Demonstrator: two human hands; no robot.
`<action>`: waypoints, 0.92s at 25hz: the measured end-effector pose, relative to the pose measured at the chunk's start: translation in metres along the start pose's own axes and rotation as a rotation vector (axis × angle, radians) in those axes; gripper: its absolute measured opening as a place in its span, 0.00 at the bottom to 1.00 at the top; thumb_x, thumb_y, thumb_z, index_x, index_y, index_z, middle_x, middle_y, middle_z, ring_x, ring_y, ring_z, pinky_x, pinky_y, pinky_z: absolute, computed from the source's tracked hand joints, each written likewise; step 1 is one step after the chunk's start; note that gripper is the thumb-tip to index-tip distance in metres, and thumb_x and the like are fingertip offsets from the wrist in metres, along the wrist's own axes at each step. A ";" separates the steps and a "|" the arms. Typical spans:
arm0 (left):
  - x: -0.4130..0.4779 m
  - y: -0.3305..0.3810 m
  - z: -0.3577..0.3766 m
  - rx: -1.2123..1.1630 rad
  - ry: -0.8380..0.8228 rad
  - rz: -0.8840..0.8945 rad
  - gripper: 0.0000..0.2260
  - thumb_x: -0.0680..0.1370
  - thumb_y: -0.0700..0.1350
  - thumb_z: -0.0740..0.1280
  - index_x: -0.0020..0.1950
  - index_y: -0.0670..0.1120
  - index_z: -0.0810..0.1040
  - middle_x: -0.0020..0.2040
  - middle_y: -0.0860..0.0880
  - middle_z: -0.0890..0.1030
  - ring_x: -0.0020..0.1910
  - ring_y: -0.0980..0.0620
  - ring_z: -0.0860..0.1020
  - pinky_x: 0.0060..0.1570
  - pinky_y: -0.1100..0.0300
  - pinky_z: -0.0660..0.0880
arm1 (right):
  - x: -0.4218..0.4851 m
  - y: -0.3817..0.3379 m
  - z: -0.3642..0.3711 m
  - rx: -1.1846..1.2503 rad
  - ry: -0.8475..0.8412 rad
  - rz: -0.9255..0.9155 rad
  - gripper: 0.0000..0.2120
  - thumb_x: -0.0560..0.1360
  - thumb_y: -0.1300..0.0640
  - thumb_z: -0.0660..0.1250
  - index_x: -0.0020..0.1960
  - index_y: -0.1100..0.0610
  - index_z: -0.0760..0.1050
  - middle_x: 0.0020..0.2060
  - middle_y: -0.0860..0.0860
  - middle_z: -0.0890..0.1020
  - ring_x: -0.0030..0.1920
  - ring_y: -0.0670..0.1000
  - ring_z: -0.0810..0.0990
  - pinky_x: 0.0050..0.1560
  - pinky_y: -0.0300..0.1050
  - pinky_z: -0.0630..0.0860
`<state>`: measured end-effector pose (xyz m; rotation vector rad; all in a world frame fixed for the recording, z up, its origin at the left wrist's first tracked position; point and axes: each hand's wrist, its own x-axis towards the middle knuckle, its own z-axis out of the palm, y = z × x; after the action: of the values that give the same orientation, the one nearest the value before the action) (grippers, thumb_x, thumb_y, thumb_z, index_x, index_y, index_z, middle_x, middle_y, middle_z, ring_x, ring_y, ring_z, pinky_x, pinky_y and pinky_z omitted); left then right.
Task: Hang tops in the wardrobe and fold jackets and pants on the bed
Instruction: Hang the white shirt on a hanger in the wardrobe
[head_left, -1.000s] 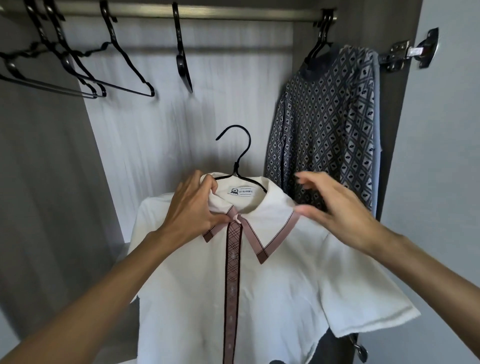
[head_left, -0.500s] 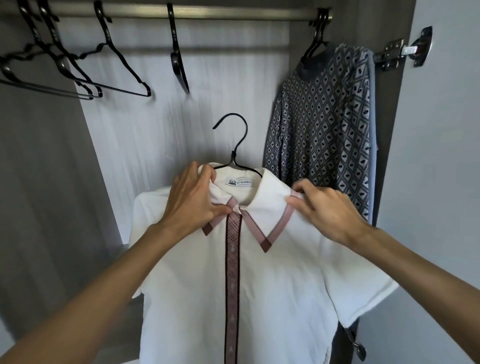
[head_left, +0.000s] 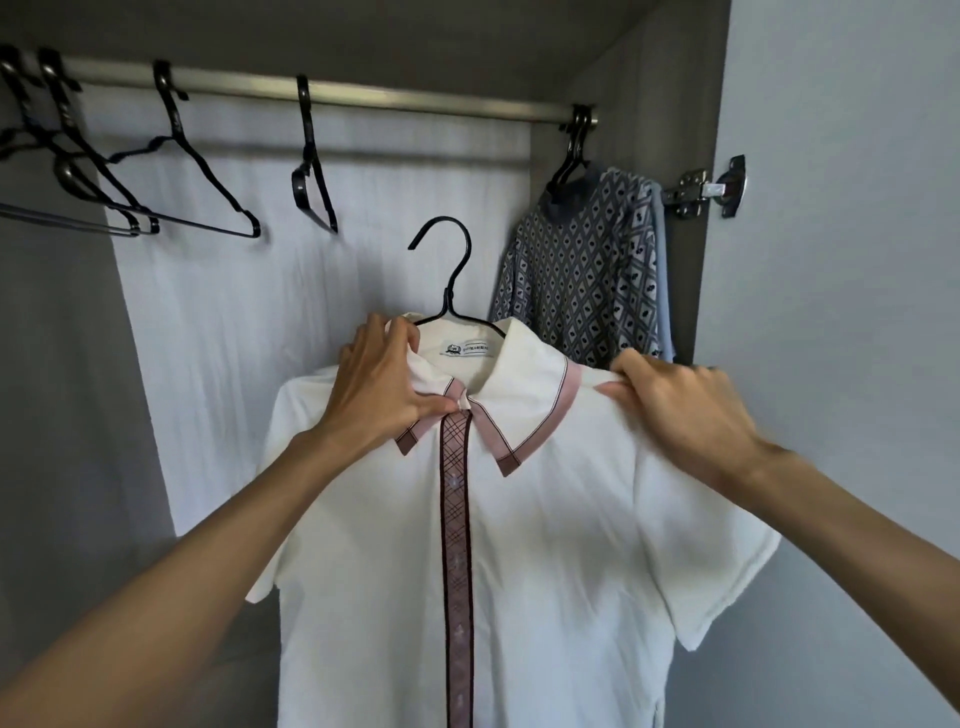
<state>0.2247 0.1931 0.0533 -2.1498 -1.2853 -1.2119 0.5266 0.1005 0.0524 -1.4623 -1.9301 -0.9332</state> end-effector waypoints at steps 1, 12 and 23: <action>0.006 0.004 0.002 -0.026 0.005 0.006 0.35 0.58 0.60 0.82 0.51 0.51 0.62 0.52 0.50 0.65 0.55 0.45 0.69 0.53 0.52 0.65 | 0.002 0.006 -0.004 -0.034 -0.022 -0.027 0.22 0.80 0.39 0.44 0.53 0.54 0.68 0.44 0.51 0.82 0.43 0.61 0.82 0.35 0.50 0.67; 0.166 -0.009 0.065 -0.421 -0.086 0.131 0.33 0.54 0.68 0.72 0.49 0.56 0.62 0.52 0.55 0.65 0.53 0.53 0.66 0.49 0.56 0.63 | 0.110 0.045 -0.020 -0.223 -0.031 -0.084 0.22 0.82 0.49 0.46 0.76 0.40 0.51 0.52 0.51 0.69 0.40 0.59 0.80 0.40 0.54 0.75; 0.372 -0.027 0.183 -0.679 0.129 0.235 0.37 0.79 0.57 0.65 0.81 0.52 0.49 0.81 0.44 0.52 0.80 0.47 0.52 0.77 0.47 0.53 | 0.277 0.089 0.017 -0.318 0.140 0.261 0.15 0.83 0.48 0.54 0.68 0.38 0.66 0.54 0.51 0.84 0.52 0.65 0.80 0.46 0.51 0.74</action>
<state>0.3735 0.5284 0.2487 -2.5088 -0.5801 -1.8273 0.5387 0.2921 0.2711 -1.7252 -1.4955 -1.2211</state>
